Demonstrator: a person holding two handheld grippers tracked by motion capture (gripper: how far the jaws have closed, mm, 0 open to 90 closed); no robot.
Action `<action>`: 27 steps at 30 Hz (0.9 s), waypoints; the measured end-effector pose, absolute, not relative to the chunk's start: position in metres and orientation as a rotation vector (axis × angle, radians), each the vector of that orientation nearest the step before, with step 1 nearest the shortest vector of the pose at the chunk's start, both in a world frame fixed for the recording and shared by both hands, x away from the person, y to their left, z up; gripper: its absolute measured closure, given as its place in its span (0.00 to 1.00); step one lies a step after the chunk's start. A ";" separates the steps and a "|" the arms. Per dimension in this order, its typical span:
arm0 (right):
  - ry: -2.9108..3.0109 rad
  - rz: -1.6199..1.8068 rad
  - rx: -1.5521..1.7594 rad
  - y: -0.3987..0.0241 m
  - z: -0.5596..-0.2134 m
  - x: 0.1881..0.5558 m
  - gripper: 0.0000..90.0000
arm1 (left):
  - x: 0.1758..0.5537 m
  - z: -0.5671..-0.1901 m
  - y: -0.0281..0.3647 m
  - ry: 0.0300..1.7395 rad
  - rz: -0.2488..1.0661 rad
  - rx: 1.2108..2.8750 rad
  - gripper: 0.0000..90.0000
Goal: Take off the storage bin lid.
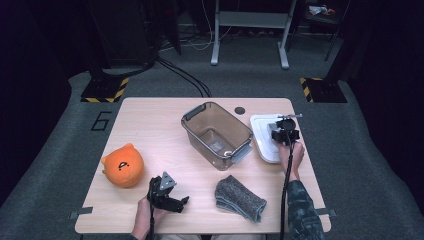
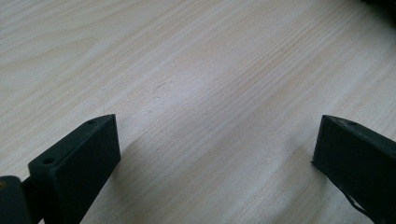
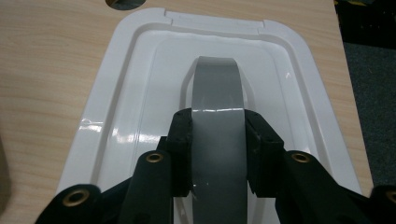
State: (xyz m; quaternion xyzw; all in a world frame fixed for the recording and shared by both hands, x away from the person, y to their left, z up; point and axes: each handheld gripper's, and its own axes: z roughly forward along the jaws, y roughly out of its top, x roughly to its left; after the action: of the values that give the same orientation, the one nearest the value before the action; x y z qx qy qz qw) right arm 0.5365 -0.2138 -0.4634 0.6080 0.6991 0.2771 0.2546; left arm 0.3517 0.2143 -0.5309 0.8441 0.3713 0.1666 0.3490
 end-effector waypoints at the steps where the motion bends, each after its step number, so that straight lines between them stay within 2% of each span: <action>1: 1.900 0.755 1.651 -0.214 -0.465 0.537 0.74 | 0.352 -0.531 0.214 0.963 0.433 2.187 0.00; 18: 1.952 0.700 1.711 -0.211 -0.485 0.548 0.73 | 0.352 -0.531 0.214 0.964 0.432 2.187 0.00; 27: 1.973 0.757 1.646 -0.216 -0.471 0.532 0.38 | 0.352 -0.531 0.214 0.964 0.433 2.187 0.00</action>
State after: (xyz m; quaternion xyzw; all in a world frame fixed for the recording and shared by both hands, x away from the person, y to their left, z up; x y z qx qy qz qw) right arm 0.5324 -0.2164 -0.4712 0.5981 0.7169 0.2751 0.2294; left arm 0.3516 0.2143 -0.5309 0.8438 0.3720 0.1669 0.3490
